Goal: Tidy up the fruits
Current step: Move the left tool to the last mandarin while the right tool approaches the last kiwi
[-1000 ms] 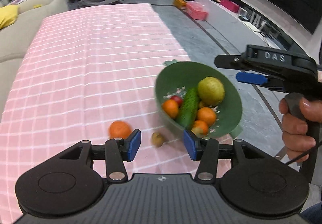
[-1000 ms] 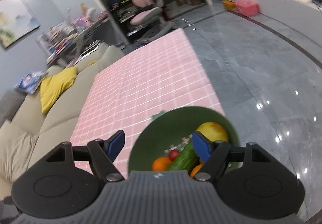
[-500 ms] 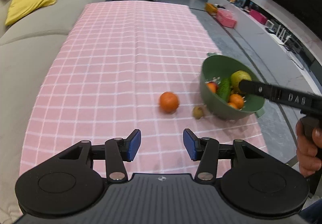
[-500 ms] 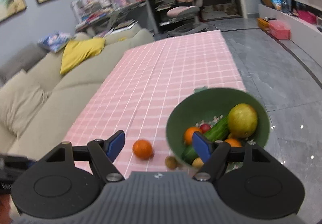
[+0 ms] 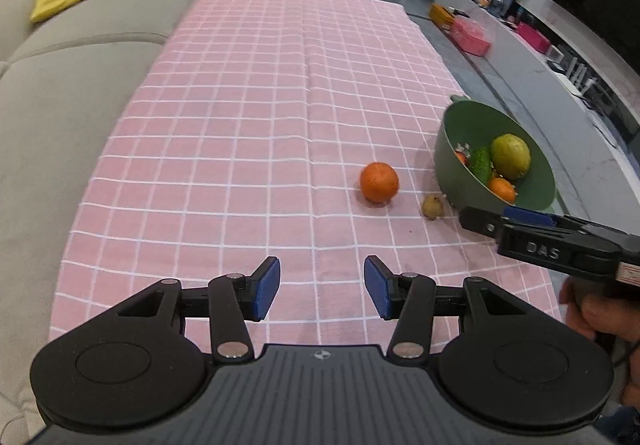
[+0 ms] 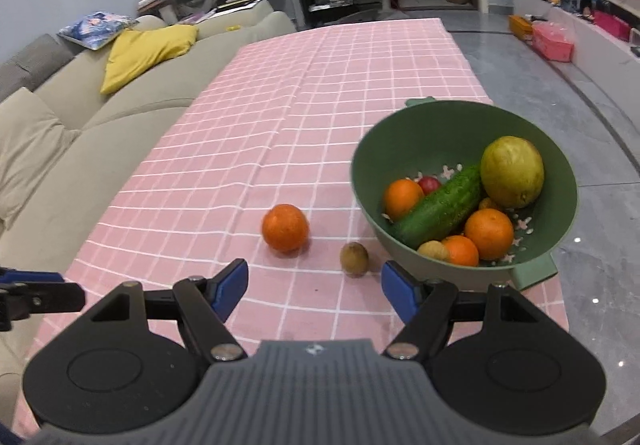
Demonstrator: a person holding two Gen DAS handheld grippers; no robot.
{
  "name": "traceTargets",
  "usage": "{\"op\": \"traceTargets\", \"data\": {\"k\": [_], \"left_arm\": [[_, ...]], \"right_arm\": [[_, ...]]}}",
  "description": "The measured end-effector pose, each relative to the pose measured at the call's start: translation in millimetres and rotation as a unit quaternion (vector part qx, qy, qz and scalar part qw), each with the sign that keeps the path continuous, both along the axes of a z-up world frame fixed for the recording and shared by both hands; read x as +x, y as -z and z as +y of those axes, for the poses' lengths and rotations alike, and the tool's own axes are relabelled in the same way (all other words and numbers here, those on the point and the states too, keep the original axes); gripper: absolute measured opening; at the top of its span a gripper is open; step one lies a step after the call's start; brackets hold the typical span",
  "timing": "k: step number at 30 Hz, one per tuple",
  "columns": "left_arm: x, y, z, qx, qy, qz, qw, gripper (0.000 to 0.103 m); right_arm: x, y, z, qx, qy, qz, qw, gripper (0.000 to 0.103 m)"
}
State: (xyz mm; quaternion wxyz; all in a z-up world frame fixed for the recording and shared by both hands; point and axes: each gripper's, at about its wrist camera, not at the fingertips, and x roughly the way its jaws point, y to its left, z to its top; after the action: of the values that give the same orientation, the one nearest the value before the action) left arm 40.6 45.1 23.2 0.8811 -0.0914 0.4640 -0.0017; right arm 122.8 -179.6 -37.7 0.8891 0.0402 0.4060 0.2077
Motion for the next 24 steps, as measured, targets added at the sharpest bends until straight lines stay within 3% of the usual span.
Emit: {"op": "traceTargets", "data": {"k": [6, 11, 17, 24], "left_arm": [[9.4, 22.0, -3.5, -0.002, 0.026, 0.013, 0.9996, 0.058], [29.6, 35.6, -5.6, -0.001, 0.042, 0.020, 0.9989, 0.058], [56.7, 44.0, -16.5, 0.037, 0.087, 0.017, 0.9954, 0.058], [87.7, 56.5, -24.8, 0.051, 0.123, 0.014, 0.9910, 0.058]], "right_arm": [[10.6, 15.1, 2.6, -0.001, 0.017, 0.017, 1.000, 0.069], [18.5, 27.7, 4.3, -0.007, 0.034, 0.022, 0.999, 0.058], [24.2, 42.3, 11.0, -0.009, 0.070, 0.032, 0.997, 0.047], [28.8, 50.2, 19.2, 0.006, 0.096, 0.020, 0.995, 0.043]]}}
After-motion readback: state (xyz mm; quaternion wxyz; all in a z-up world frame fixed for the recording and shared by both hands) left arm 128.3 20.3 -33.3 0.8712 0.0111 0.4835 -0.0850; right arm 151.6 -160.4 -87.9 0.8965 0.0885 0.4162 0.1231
